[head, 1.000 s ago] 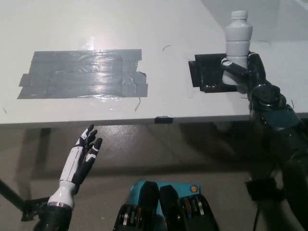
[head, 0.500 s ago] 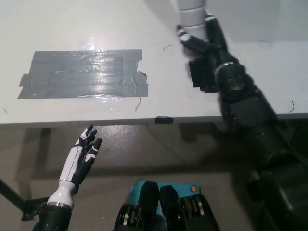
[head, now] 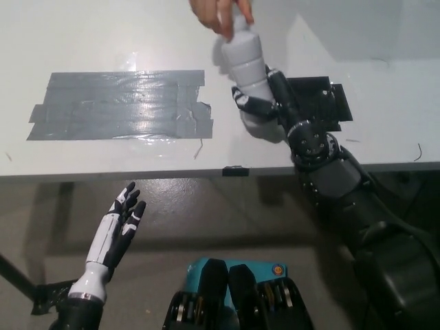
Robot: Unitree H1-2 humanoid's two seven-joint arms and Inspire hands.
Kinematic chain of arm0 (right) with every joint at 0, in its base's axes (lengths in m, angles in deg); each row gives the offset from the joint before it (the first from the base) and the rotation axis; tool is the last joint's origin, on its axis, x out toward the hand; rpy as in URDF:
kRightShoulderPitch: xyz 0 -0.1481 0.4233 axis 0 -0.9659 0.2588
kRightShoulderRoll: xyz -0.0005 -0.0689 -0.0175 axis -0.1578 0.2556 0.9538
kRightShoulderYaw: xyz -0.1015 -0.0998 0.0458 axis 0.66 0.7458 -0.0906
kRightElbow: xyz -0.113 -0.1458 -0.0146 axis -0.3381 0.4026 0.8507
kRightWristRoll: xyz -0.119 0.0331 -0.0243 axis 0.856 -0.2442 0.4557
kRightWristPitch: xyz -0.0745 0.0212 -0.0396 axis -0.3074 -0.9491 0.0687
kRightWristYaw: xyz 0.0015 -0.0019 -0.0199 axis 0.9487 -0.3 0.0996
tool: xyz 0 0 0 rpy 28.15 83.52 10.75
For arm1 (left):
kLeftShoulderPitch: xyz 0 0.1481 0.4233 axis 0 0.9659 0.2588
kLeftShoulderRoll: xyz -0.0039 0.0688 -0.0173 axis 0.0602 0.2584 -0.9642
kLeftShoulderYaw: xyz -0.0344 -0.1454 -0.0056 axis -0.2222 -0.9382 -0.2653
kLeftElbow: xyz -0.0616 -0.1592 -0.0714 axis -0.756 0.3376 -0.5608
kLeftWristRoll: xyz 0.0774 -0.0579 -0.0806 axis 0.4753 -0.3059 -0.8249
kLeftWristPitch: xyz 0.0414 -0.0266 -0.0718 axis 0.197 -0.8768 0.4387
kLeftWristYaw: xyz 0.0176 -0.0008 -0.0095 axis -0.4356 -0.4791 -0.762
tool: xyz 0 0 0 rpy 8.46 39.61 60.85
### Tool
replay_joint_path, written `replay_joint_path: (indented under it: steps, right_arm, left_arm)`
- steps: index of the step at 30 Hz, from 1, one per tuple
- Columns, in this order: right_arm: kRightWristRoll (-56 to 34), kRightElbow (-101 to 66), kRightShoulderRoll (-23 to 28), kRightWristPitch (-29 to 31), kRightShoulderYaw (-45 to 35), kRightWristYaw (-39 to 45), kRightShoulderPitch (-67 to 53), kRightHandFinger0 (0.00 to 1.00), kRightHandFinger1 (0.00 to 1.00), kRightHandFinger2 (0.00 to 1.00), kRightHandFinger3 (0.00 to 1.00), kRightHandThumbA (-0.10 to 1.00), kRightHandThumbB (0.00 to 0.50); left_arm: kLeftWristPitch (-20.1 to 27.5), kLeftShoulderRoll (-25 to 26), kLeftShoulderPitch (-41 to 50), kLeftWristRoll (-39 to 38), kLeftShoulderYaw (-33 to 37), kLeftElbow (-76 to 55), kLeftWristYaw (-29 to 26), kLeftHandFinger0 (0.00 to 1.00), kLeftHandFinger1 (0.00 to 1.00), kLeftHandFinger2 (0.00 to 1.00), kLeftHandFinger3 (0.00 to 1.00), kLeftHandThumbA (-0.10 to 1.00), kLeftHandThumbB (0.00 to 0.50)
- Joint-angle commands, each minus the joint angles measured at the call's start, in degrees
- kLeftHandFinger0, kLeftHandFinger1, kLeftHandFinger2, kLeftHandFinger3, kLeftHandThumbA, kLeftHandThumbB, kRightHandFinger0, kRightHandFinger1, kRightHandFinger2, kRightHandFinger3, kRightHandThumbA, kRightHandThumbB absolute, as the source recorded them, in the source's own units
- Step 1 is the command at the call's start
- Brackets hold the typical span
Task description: A white bottle is kept in the middle of the desk infront of the robot and the robot picks it up with its right hand and passes it to a person
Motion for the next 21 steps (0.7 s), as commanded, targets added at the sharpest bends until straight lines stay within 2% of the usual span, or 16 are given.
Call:
replay_joint_path:
  steps: [1,4,6,9,10,15,18,19,20,21]
  right_arm:
    - [-0.4,1.1,0.7,0.0,-0.8,-1.1,3.8,0.06,0.52,0.83,0.78,-0.10,0.161]
    - [-0.8,1.3,0.8,-0.4,-1.3,-0.5,4.5,0.05,0.51,0.85,0.82,-0.10,0.155]
    - [-0.4,0.7,0.6,-0.6,-1.2,-0.7,4.8,0.05,0.51,0.86,0.84,-0.10,0.154]
    - [-0.1,0.2,0.5,0.2,-1.0,-0.8,5.9,0.04,0.51,0.86,0.82,-0.10,0.159]
    - [-0.3,-0.5,0.0,0.0,-1.2,-0.7,5.9,0.03,0.51,0.85,0.83,-0.10,0.167]
    - [-0.1,-2.1,-0.9,1.1,-0.9,-0.7,6.5,0.01,0.50,0.82,0.81,-0.10,0.172]
    - [-0.5,-2.9,-1.1,1.3,-1.3,-0.4,6.1,0.06,0.50,0.82,0.78,-0.10,0.194]
    - [0.3,-3.3,-1.2,1.4,-0.8,-1.6,5.9,0.28,0.66,0.90,0.79,-0.04,0.227]
    - [0.4,-3.7,-1.0,1.7,-0.7,-1.7,5.6,0.42,0.77,1.00,0.91,0.02,0.231]
    - [0.3,-4.4,-1.0,1.8,-0.7,-1.3,5.2,0.69,1.00,1.00,1.00,0.17,0.284]
  left_arm:
    - [0.4,0.5,0.5,0.7,0.3,-2.5,0.1,1.00,1.00,1.00,1.00,0.86,0.023]
    - [0.2,0.6,0.6,0.7,0.3,-2.5,0.1,1.00,1.00,1.00,1.00,0.82,0.026]
    - [0.2,0.4,1.3,0.8,0.4,-2.6,0.1,1.00,1.00,1.00,1.00,0.78,0.001]
    - [0.1,0.7,0.5,1.0,0.5,-2.2,0.2,1.00,1.00,1.00,1.00,0.80,0.025]
    - [0.0,0.7,1.2,1.0,0.5,-2.6,0.3,1.00,1.00,1.00,1.00,0.80,0.005]
    - [0.2,0.7,1.2,1.2,0.5,-2.5,0.0,1.00,1.00,1.00,1.00,0.77,0.002]
    - [-0.1,0.7,1.4,1.4,0.7,-2.6,0.0,1.00,1.00,1.00,1.00,0.76,0.000]
    - [-0.3,0.7,1.4,1.4,0.7,-2.7,0.1,1.00,1.00,1.00,1.00,0.76,0.000]
    - [-0.4,0.6,1.5,1.7,0.9,-2.6,0.1,1.00,1.00,1.00,1.00,0.76,0.000]
    - [-0.4,0.5,1.5,1.8,0.9,-2.5,0.0,1.00,1.00,1.00,1.00,0.74,0.000]
